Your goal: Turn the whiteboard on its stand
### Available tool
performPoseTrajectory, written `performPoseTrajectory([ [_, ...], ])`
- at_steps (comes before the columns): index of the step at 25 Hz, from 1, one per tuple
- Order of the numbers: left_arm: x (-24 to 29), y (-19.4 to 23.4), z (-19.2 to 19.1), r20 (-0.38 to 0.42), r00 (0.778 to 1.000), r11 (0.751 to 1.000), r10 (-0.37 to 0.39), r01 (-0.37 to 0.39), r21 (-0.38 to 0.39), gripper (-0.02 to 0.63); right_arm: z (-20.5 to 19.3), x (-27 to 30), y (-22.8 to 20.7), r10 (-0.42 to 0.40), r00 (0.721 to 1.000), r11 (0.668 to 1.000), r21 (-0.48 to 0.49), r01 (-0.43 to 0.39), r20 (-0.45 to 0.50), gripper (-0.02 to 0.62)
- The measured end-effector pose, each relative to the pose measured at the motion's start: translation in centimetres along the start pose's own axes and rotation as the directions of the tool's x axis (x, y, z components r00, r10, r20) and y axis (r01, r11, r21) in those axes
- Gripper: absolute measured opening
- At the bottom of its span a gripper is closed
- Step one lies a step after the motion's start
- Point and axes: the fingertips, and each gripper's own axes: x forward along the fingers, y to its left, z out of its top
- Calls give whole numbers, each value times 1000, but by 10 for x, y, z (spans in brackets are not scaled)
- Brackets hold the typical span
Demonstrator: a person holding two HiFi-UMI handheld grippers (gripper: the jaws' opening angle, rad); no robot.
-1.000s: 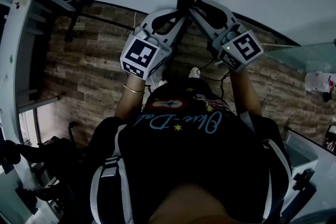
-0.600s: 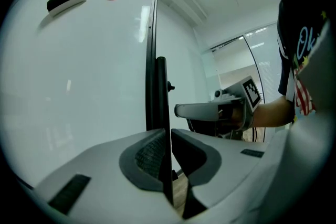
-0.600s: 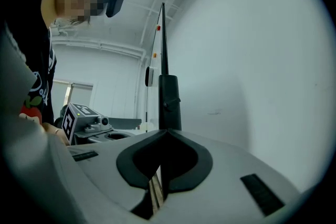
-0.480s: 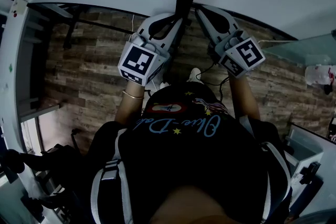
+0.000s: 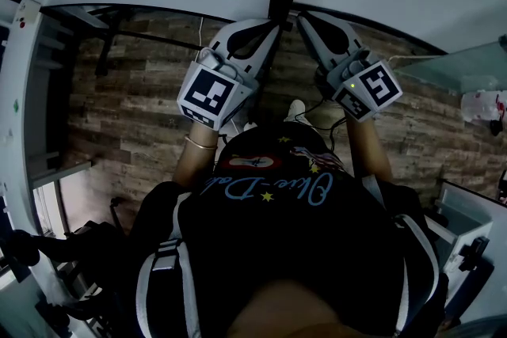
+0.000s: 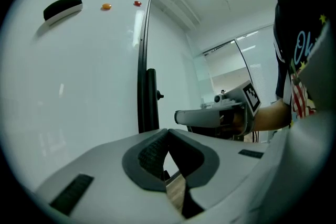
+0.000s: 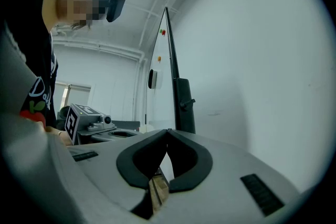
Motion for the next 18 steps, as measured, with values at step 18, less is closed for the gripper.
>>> performPoseTrajectory([
  [18, -10, -4, 2, 13, 1000, 1000, -23, 23, 0, 20, -1, -8, 6, -33, 999, 999, -9, 33, -8, 26],
])
